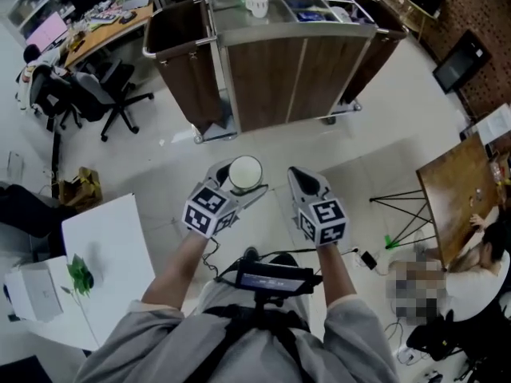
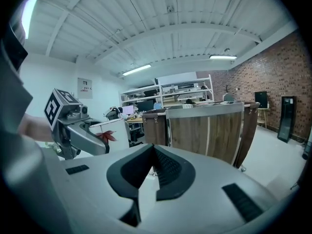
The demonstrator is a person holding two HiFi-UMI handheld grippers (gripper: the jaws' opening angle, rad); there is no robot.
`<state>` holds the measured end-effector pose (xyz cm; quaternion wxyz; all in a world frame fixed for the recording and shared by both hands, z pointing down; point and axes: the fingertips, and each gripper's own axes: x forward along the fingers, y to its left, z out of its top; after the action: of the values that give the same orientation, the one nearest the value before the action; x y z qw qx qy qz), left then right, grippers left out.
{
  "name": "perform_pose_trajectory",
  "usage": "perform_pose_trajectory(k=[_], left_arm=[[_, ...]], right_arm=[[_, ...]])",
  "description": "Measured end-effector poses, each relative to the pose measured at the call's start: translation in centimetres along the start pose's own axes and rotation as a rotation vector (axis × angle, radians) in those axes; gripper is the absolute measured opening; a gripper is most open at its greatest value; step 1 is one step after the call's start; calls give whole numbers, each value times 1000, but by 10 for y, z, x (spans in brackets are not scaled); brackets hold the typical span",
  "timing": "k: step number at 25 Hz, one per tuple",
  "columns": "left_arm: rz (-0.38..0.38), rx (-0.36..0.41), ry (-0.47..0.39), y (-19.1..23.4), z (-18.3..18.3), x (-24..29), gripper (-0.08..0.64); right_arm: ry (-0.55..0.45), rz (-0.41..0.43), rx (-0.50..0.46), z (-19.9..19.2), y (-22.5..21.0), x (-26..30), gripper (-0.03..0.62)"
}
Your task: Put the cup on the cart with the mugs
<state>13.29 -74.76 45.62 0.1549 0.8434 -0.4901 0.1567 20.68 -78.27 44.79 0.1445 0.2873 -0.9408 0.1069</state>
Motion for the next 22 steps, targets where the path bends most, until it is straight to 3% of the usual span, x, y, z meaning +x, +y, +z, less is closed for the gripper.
perform_pose_trajectory(k=[6,12,22], left_arm=[[47,-26,0,60,50,52,400],[137,-80,-30,118,66,90,400],[243,-63,-74,195,170,141,400]], right_arm=[[-10,85,-10,49,-53,61,8],[-32,165,-49,73,-93,123,8],[-32,272,-102,158,-155,188,8]])
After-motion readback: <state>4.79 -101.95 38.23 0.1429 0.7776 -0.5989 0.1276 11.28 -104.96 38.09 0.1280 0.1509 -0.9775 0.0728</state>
